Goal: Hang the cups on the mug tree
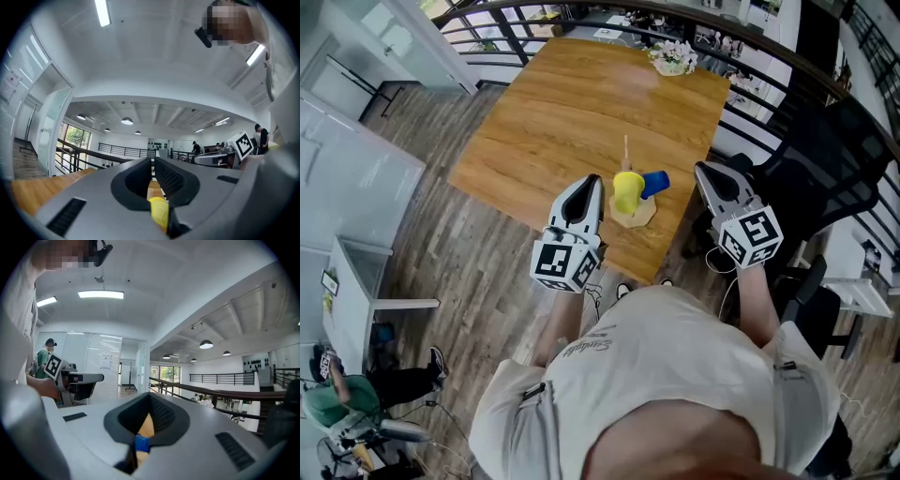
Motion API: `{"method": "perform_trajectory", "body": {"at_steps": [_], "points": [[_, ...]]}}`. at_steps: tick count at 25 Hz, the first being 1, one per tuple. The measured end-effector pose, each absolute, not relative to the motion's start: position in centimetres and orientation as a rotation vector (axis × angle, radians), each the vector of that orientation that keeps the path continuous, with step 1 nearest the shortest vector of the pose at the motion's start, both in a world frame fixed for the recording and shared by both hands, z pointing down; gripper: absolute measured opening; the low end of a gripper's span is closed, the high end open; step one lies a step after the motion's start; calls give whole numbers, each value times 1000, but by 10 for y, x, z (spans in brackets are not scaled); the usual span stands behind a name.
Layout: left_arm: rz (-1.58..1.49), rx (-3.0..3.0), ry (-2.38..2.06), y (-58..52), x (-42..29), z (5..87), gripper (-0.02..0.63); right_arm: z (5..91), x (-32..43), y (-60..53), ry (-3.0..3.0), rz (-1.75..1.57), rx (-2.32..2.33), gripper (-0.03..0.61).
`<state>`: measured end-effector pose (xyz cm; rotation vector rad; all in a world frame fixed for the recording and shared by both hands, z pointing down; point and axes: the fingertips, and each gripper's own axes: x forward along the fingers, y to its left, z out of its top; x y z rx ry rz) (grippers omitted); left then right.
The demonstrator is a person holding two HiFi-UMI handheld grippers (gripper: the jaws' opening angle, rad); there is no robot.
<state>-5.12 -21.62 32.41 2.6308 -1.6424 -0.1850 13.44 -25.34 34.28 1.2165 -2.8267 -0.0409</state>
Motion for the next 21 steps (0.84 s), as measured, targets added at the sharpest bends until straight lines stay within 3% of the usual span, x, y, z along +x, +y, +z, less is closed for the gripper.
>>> {"method": "perform_trajectory", "body": {"at_steps": [21], "points": [[-164,2668,-1571,-223,-45,336,29,353,144,-257,-2776,-45,1242,-6]]}}
